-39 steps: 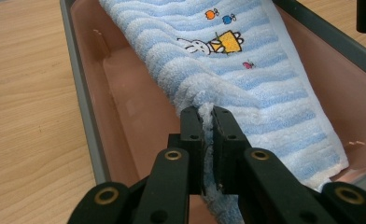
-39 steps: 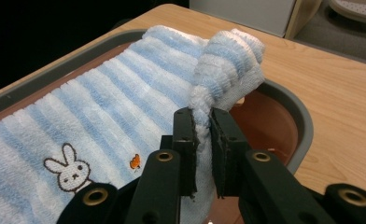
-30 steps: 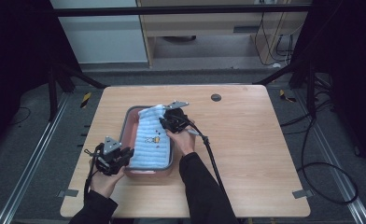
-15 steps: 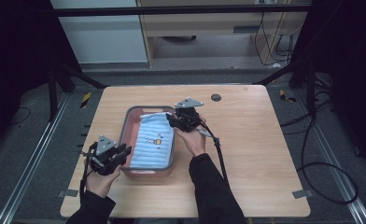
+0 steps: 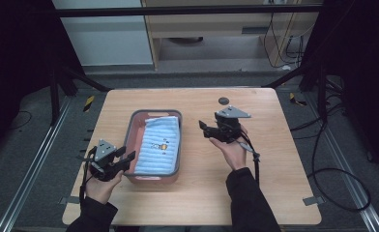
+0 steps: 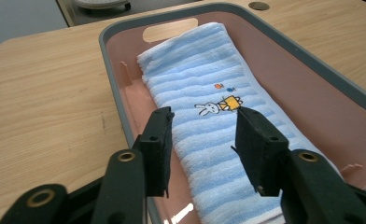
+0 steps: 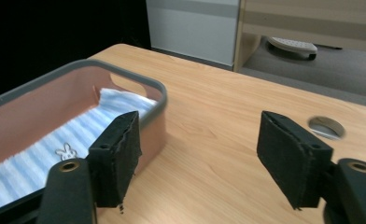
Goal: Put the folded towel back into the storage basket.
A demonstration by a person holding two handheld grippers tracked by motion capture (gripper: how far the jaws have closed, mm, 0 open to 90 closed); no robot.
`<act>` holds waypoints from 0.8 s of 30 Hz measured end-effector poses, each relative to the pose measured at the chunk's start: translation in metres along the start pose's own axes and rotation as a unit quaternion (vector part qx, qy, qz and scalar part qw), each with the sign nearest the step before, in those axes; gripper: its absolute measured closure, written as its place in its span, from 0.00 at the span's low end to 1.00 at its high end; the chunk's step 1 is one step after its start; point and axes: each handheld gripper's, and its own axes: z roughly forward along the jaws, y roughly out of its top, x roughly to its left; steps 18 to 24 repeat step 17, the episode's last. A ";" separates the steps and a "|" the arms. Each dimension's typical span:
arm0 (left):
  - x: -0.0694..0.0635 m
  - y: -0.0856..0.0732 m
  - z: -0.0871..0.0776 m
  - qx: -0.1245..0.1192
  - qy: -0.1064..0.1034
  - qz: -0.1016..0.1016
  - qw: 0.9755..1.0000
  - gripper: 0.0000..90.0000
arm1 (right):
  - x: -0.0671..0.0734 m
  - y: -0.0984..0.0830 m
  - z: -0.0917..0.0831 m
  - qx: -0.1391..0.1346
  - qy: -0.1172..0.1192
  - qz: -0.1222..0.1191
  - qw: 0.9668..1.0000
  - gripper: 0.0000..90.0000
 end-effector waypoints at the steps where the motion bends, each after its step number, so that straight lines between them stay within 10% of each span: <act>1: 0.000 0.000 0.000 -0.001 0.001 0.000 1.000 0.60 | -0.004 -0.003 -0.005 0.000 -0.002 0.002 1.000 0.32; 16: 0.016 -0.002 -0.003 -0.013 0.014 -0.005 1.000 0.45 | -0.059 -0.058 -0.071 0.021 -0.049 0.020 0.998 0.25; 24: 0.016 -0.002 -0.003 -0.013 0.014 -0.005 1.000 0.44 | -0.061 -0.060 -0.073 0.023 -0.051 0.018 0.998 0.24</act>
